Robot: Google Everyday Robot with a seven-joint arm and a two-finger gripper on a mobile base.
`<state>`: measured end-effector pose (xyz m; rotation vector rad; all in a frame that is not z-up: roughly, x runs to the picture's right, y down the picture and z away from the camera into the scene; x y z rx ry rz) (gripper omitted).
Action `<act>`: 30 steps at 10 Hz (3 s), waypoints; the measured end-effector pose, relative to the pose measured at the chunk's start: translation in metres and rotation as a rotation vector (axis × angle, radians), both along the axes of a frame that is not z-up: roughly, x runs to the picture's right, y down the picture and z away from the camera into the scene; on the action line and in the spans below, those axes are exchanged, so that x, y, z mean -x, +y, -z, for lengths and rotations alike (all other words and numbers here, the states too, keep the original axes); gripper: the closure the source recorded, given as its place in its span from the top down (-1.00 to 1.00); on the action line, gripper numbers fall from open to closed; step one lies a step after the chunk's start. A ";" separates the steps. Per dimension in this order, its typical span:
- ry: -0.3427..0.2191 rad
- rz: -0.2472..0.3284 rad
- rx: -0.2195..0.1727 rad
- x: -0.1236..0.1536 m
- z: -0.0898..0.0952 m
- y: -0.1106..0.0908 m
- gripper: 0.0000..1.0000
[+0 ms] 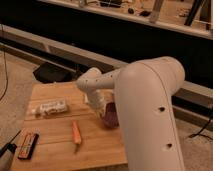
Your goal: Drag the ceramic bowl in a circle
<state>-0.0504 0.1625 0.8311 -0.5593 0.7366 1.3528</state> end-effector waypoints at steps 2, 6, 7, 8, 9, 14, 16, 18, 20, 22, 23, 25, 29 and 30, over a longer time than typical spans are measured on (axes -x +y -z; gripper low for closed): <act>-0.049 0.009 0.015 0.025 0.001 0.010 -0.65; -0.158 0.021 0.075 0.073 0.012 0.050 -0.65; -0.181 0.035 0.097 0.080 0.019 0.063 -0.65; -0.192 0.043 0.111 0.082 0.024 0.071 -0.65; -0.201 0.052 0.126 0.084 0.029 0.078 -0.65; -0.195 0.083 0.203 0.065 0.066 0.113 -0.65; -0.165 0.085 0.230 0.047 0.079 0.121 -0.65; -0.129 0.087 0.257 0.025 0.093 0.129 -0.65; -0.090 0.087 0.274 0.004 0.101 0.132 -0.65; -0.060 0.083 0.279 -0.010 0.102 0.131 -0.65; -0.041 0.079 0.277 -0.019 0.101 0.129 -0.65; -0.010 0.067 0.264 -0.032 0.097 0.121 -0.65; 0.044 0.032 0.220 -0.055 0.088 0.101 -0.65; 0.061 0.019 0.205 -0.063 0.085 0.094 -0.65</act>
